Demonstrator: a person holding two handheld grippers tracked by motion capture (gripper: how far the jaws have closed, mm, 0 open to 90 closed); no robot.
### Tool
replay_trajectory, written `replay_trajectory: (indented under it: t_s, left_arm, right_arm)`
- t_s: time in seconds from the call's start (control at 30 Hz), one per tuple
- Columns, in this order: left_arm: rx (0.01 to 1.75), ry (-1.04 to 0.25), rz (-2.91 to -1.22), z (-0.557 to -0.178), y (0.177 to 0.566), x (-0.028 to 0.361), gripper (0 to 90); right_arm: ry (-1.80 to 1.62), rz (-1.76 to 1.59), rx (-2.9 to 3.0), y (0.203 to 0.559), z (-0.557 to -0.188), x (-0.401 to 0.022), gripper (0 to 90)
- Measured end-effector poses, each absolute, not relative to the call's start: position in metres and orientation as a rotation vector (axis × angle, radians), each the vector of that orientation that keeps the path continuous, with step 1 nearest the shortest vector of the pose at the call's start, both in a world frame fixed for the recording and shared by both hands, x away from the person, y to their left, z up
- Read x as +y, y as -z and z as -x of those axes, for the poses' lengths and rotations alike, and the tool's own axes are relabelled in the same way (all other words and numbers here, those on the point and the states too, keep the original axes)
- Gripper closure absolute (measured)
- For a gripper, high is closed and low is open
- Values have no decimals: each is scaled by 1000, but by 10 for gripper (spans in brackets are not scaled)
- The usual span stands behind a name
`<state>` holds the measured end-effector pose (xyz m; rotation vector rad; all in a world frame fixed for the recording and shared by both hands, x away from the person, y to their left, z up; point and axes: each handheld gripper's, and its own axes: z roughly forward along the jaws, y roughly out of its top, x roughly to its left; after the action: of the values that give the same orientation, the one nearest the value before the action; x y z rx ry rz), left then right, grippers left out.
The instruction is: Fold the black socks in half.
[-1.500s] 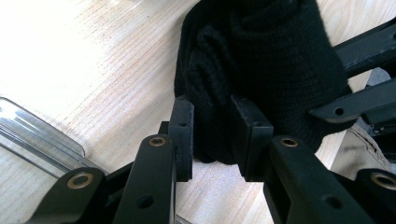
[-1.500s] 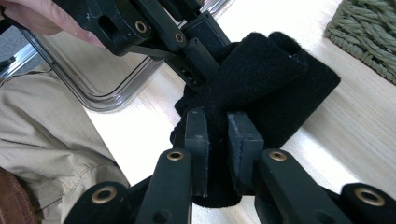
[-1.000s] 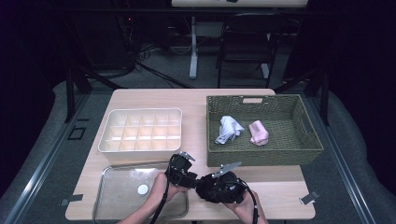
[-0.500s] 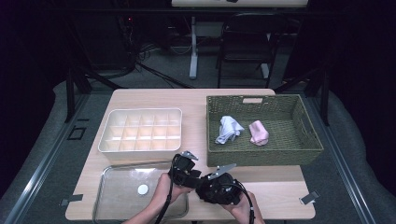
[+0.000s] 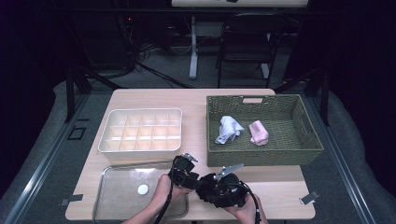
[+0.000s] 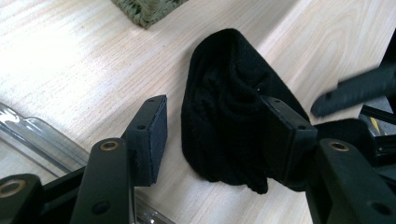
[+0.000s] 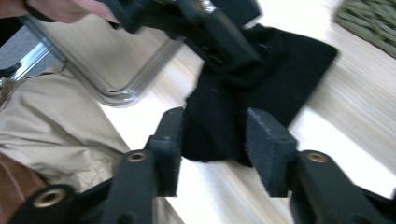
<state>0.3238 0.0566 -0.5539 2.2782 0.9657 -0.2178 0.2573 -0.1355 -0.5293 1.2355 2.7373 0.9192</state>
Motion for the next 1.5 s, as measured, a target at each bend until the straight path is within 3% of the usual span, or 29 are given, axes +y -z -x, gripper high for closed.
replay_trajectory:
  t_s: [0.27, 0.87, 1.5]
  left_arm:
    - [961, 261, -2292, -326, 556, 58, 447]
    - [954, 369, -2297, -328, 563, 56, 460]
    - [888, 320, -2266, -321, 565, 54, 666]
  right_arm:
    - [-830, -1317, 2742, 542, -265, -139, 445]
    - [-746, -1297, 2761, 553, -267, -133, 449]
    - [-761, -1296, 2766, 554, -269, -132, 425]
